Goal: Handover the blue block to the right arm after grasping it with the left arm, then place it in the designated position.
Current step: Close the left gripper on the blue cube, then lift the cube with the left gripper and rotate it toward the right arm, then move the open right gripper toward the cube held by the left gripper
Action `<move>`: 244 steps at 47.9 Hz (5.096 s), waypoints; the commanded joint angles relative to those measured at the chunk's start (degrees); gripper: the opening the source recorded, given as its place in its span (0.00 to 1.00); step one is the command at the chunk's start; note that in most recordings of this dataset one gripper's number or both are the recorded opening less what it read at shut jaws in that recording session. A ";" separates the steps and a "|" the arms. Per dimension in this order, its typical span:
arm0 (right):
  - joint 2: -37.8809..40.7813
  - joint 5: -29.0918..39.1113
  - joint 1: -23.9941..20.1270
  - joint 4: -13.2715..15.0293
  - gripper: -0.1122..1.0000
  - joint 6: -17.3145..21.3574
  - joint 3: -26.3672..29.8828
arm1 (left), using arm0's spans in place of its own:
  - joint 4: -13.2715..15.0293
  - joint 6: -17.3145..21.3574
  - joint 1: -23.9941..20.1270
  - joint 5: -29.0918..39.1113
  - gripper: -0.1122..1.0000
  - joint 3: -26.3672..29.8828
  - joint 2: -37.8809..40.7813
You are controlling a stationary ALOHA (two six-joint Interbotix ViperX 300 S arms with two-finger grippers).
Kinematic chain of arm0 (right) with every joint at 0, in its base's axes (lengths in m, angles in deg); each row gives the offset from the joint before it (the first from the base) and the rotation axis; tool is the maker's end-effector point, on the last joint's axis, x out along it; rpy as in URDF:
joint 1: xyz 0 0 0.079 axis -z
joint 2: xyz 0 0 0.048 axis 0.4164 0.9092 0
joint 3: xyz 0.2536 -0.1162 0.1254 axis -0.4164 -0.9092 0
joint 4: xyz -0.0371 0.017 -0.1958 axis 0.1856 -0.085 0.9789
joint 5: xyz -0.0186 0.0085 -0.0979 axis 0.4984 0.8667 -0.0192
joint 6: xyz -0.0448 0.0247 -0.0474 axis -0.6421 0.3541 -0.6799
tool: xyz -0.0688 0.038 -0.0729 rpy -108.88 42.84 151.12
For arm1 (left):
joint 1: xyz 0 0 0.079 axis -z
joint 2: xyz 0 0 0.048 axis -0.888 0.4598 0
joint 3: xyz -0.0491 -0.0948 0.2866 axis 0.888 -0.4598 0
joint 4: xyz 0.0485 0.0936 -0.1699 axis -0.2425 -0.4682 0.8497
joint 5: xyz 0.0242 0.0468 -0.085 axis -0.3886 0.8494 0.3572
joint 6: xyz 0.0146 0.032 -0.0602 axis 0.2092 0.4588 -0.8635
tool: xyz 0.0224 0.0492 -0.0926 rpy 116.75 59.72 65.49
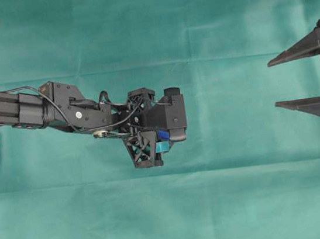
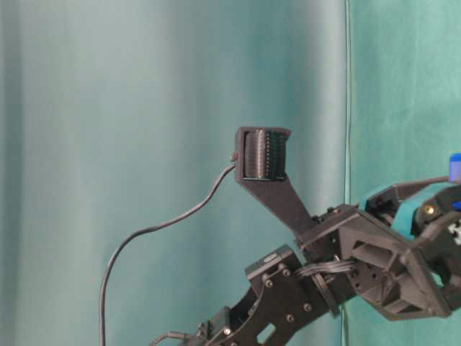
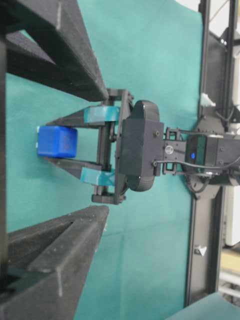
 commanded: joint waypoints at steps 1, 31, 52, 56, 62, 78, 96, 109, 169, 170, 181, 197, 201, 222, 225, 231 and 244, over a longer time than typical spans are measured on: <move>0.35 -0.18 0.09 0.09 0.94 -0.09 1.05 | -0.18 -0.09 -0.09 -0.35 0.52 0.35 -1.14; 0.35 -0.18 0.09 0.09 0.94 -0.09 1.05 | -0.09 -0.44 0.00 8.44 0.52 0.97 -14.41; 0.35 -0.09 0.00 0.09 0.94 -0.09 1.14 | -0.26 -0.35 0.00 16.61 0.52 6.06 -24.70; 0.35 -0.09 0.09 0.09 0.94 -0.09 1.14 | -0.26 -0.26 0.00 17.67 0.52 7.12 -26.02; 0.35 -0.18 0.09 0.09 0.94 -0.09 1.14 | -0.26 -0.26 0.00 19.42 0.52 8.53 -27.77; 0.35 -0.18 0.09 0.09 0.94 -0.09 1.14 | -0.35 -0.26 0.00 21.09 0.52 8.96 -30.50; 0.35 -0.18 0.09 0.09 0.94 -0.09 1.23 | -0.35 -0.26 0.00 21.09 0.52 8.96 -30.50; 0.35 -0.18 0.09 0.09 0.94 -0.09 1.23 | -0.35 -0.26 0.00 21.09 0.52 8.96 -30.41; 0.35 -0.18 0.00 0.09 0.94 -0.18 1.32 | -0.35 -0.35 0.00 20.04 0.52 8.53 -30.76; 0.35 -0.18 0.09 0.09 0.94 -0.18 1.32 | -0.35 -0.35 0.00 19.69 0.52 8.35 -30.85; 0.18 -0.26 0.09 0.97 0.94 -0.26 1.41 | -0.35 -0.35 0.00 10.99 0.52 2.81 -34.54; 0.09 -0.35 0.09 4.75 0.94 -0.26 1.85 | 0.26 -0.62 0.00 -9.32 0.52 -9.58 -41.22; 0.09 -0.35 0.09 5.19 0.94 -0.26 2.11 | 0.35 -1.41 0.00 -12.66 0.52 -11.43 -41.66; 0.35 -0.18 0.09 5.54 0.94 -0.26 2.37 | 0.35 -2.64 0.00 -13.97 0.52 -12.39 -41.48; 0.35 -0.18 0.00 5.45 0.94 -0.26 2.29 | 0.35 -2.64 0.00 -13.97 0.52 -12.39 -41.48; 0.35 -0.18 0.09 5.45 0.94 -0.26 2.37 | 0.35 -2.64 0.00 -13.97 0.52 -12.39 -41.48; 0.35 2.81 0.09 12.48 0.94 -4.48 4.13 | 0.35 -2.64 0.00 -13.97 0.52 -12.39 -41.48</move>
